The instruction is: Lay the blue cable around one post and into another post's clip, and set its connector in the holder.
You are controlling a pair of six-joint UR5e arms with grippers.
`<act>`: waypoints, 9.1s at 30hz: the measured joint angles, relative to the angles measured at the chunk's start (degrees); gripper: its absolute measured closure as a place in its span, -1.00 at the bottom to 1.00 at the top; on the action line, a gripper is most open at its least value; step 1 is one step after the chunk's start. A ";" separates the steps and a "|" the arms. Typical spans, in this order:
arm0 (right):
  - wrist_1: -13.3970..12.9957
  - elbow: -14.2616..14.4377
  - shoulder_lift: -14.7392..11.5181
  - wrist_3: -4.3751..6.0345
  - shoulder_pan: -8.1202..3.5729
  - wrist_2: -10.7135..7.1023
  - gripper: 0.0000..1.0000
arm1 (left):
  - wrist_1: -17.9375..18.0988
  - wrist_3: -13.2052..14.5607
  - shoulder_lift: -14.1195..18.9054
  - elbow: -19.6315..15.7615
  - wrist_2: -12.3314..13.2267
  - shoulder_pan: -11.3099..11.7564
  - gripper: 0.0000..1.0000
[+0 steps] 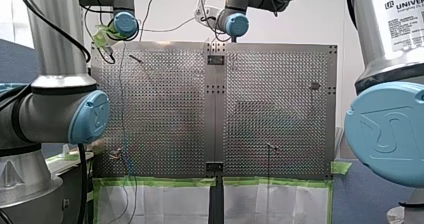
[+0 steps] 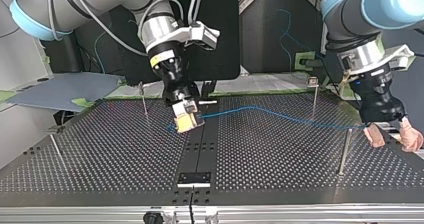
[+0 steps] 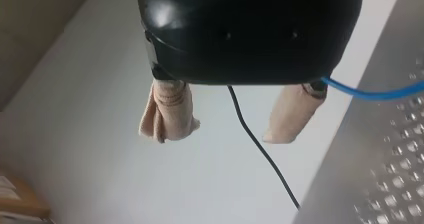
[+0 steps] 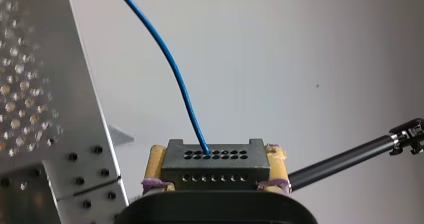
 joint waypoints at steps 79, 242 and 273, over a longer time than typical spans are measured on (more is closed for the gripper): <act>7.87 -6.40 12.36 1.15 -3.97 16.36 1.00 | -5.16 -4.75 -18.81 6.18 20.92 15.66 -1.00; -33.49 27.98 31.93 1.90 -45.43 -18.93 1.00 | -6.76 -10.33 -17.75 5.74 19.35 8.16 -1.00; -32.07 27.98 31.89 1.38 -44.87 -18.76 1.00 | -3.33 -22.25 -13.29 0.38 15.24 9.92 -1.00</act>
